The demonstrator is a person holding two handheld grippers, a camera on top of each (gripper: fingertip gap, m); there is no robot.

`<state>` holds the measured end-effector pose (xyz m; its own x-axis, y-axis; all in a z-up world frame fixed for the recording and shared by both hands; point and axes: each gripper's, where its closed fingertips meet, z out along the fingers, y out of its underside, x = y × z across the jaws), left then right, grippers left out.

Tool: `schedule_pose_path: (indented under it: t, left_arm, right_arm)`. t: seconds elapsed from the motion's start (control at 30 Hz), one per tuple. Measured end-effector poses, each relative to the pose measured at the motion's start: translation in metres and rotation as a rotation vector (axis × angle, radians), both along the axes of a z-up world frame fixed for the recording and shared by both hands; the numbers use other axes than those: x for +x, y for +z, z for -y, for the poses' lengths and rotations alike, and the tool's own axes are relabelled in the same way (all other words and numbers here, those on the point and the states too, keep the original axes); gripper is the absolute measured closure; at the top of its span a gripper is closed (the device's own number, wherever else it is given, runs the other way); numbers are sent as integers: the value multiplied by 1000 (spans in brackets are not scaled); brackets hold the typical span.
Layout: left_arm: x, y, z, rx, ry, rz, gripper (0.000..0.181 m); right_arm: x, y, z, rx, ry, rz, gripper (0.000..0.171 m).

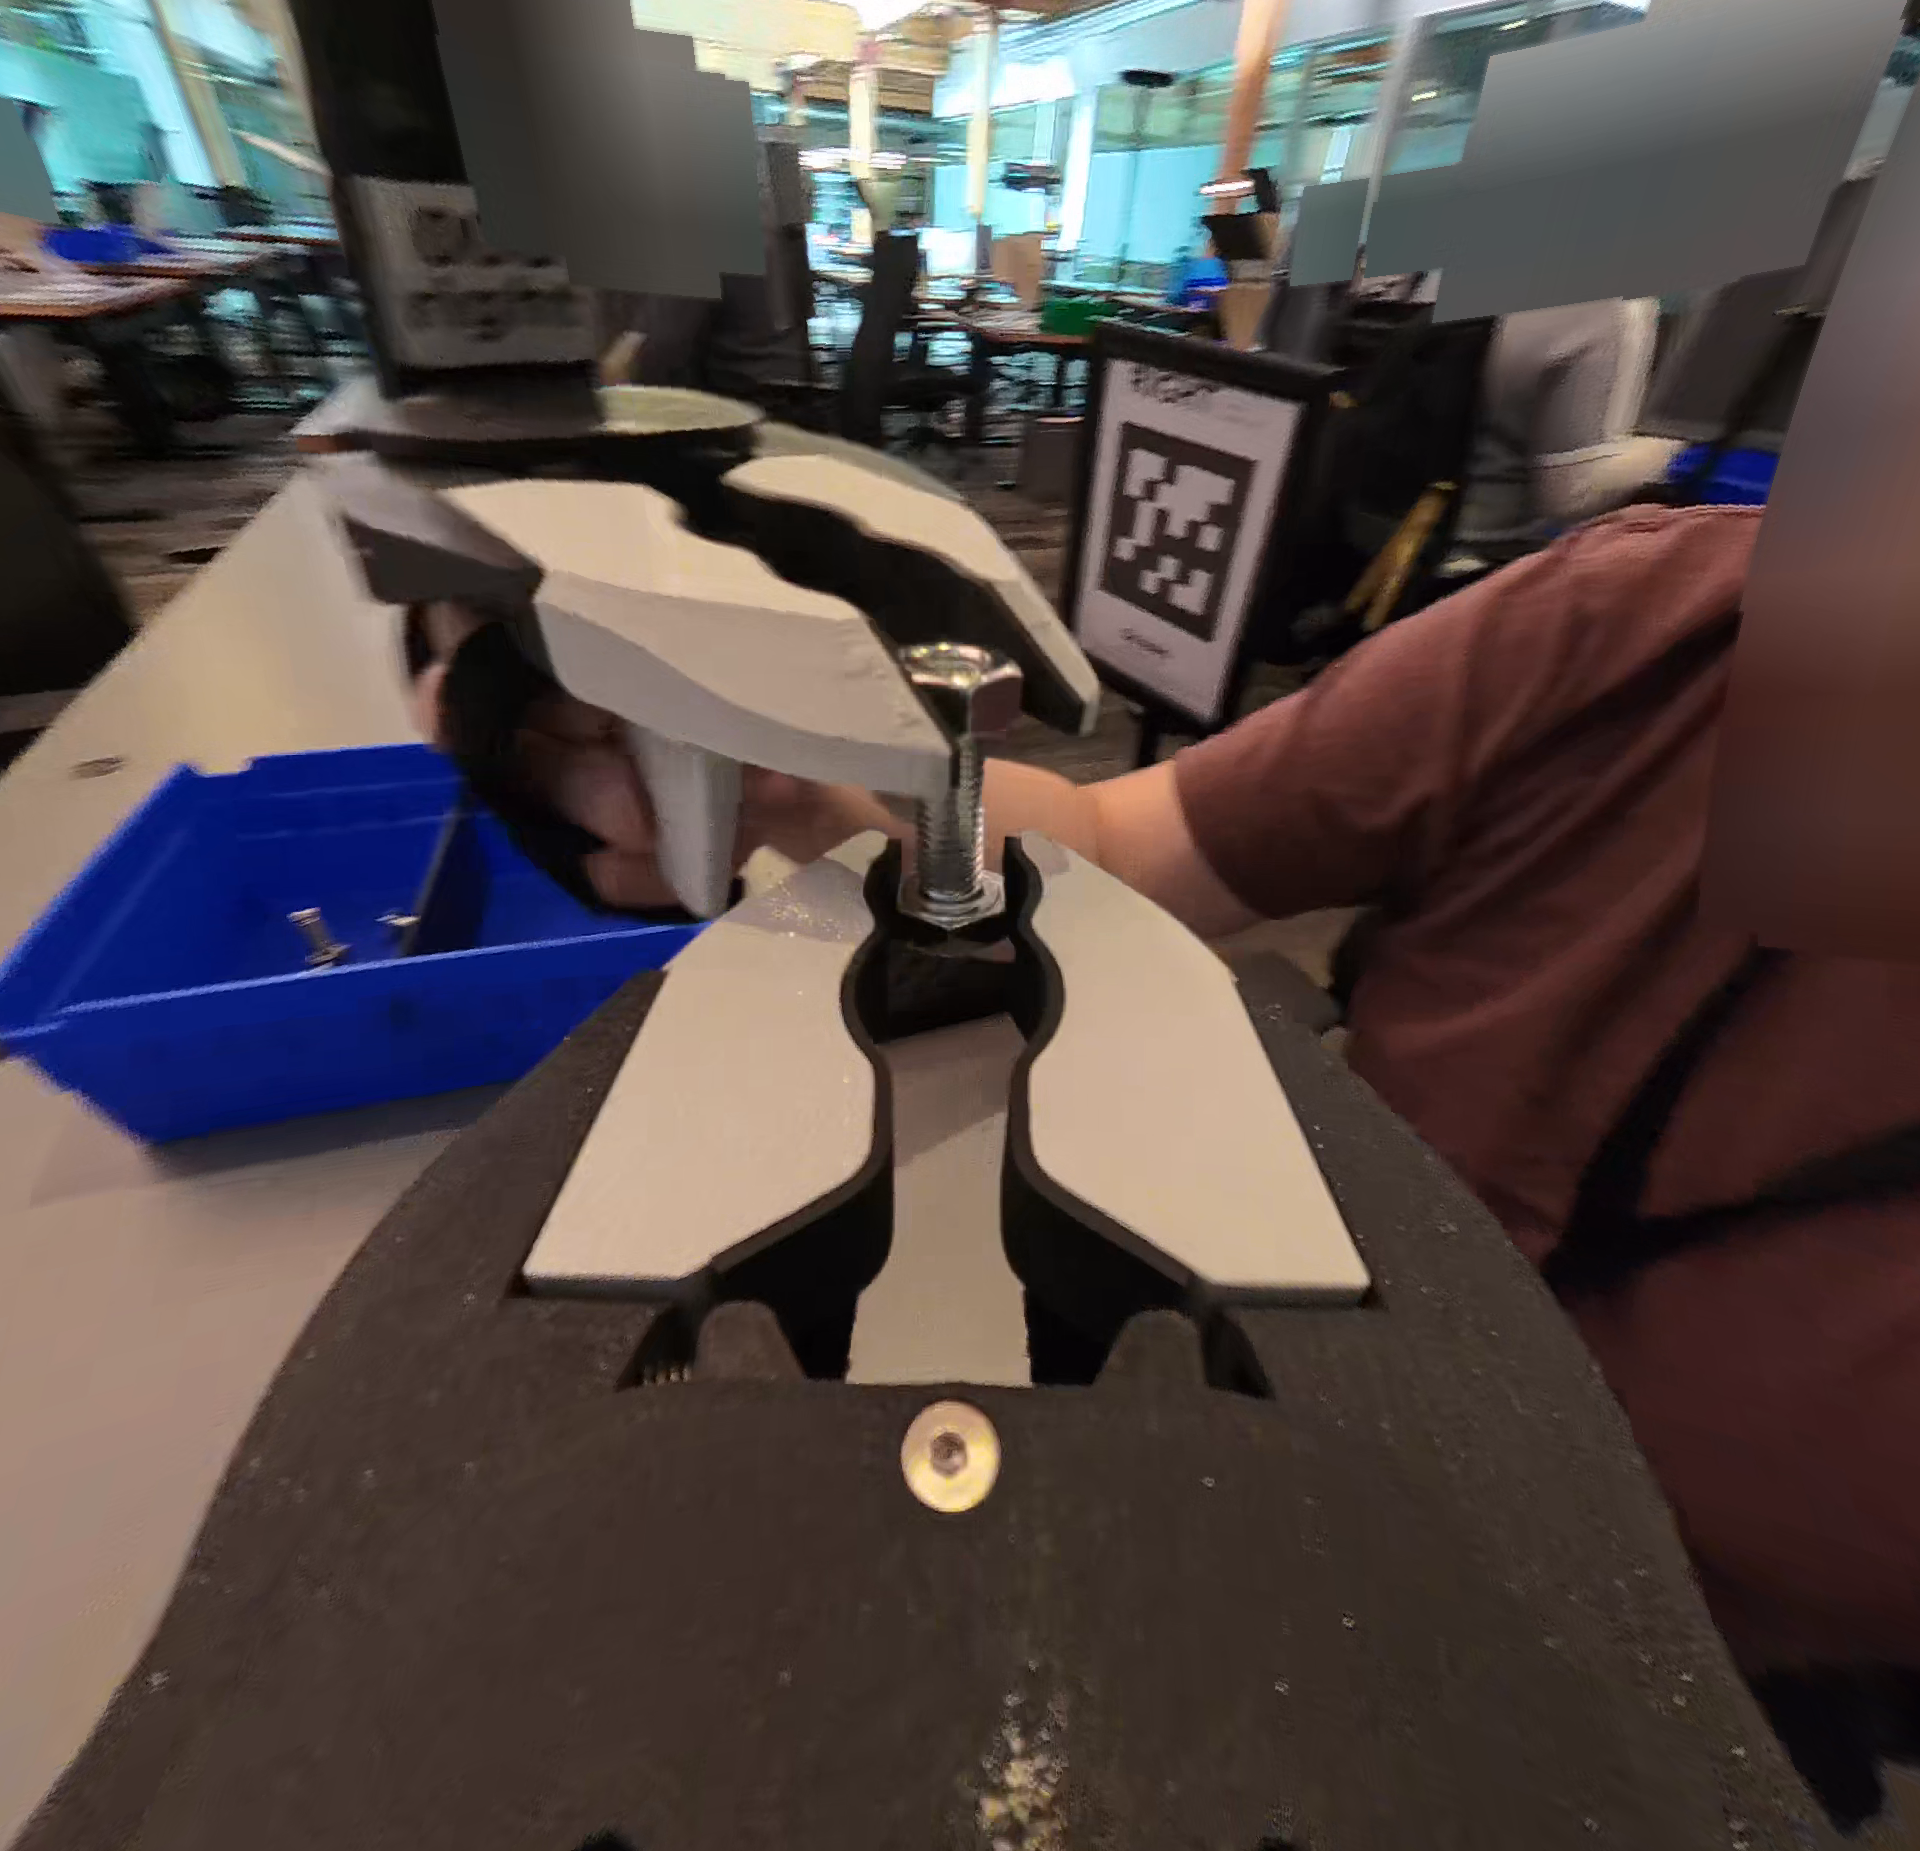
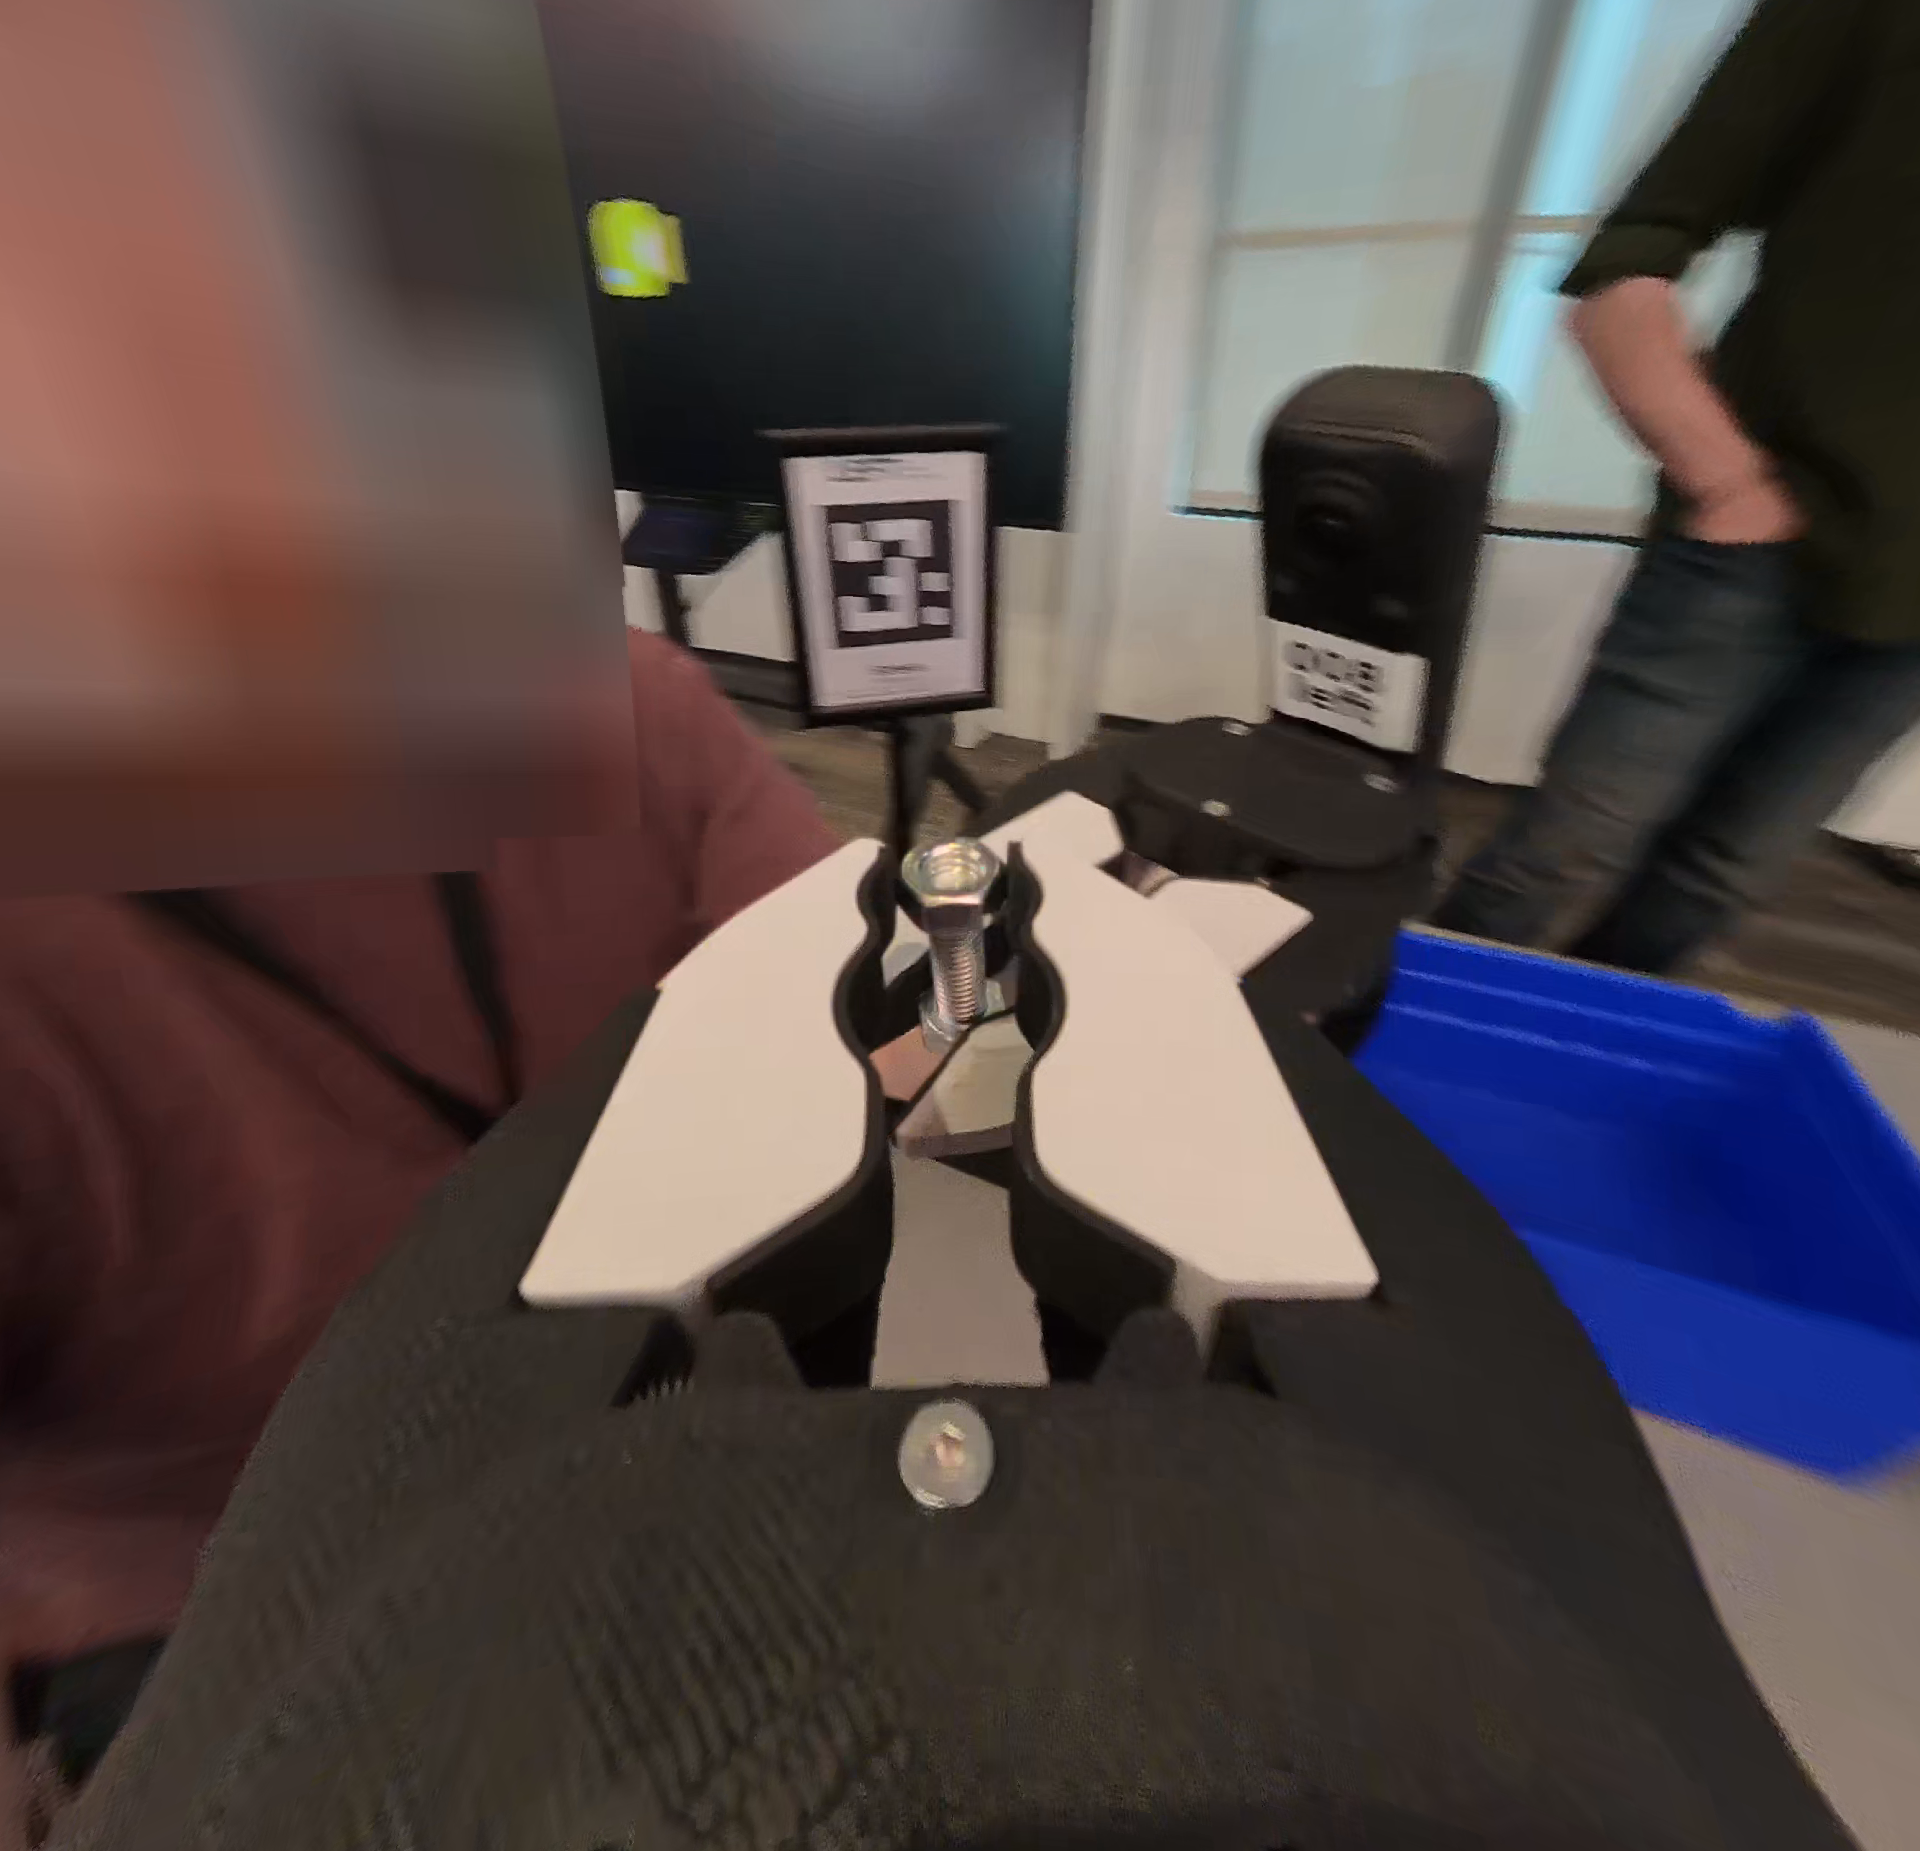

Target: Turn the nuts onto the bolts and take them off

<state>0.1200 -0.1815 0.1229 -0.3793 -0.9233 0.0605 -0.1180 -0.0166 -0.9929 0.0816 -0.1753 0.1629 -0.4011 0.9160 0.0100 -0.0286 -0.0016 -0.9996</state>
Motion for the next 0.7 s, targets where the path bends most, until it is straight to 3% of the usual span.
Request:
schedule_pose_path:
  t: [0.17, 0.3, 0.4, 0.5, 0.63, 0.7]
  left_arm:
    - [0, -3, 23, -73, -175, -10, 163]
    - [0, 1, 15, -77, -130, 11, 163]
    - [2, 1, 0, -32, -16, 9, 163]
    - [4, 5, -26, -1, 167, 26, 163]
    - [2, 6, -63, 81, 432, 23, 163]
    - [0, 9, -72, 90, 499, 36, 163]
  right_arm:
    - [4, -2, 17, -2, 235, -30, 150]
    - [2, 1, 7, -8, 196, -38, 151]
    - [0, 8, -11, -43, 26, -69, 137]
    - [5, 16, -37, -56, -273, -122, 119]
    - [17, 19, -70, -29, -722, -148, 127]
    - [14, 13, -74, -4, -828, -89, 131]
